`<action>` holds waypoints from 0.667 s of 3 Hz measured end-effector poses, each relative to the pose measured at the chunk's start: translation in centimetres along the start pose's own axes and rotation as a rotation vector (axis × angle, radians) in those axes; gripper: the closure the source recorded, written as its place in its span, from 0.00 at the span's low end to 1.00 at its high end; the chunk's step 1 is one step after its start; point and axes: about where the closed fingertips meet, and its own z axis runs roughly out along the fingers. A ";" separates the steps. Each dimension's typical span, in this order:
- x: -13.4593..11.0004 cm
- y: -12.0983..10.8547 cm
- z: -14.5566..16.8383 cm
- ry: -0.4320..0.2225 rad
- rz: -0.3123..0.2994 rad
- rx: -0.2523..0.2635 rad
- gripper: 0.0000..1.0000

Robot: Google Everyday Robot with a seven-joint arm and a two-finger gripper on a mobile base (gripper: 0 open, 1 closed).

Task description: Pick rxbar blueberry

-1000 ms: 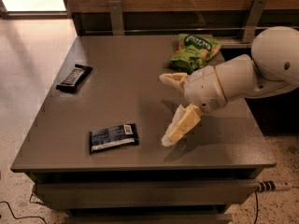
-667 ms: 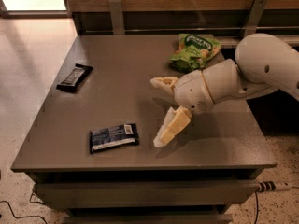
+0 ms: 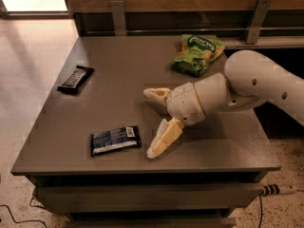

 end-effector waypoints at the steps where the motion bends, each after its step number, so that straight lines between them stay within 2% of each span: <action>1: -0.3 0.7 2.0 -0.006 -0.022 -0.023 0.00; 2: -0.2 0.9 3.5 0.004 -0.019 -0.047 0.00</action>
Offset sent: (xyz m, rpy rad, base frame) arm -0.0090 0.0424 -0.0267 -0.0231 0.0227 0.0644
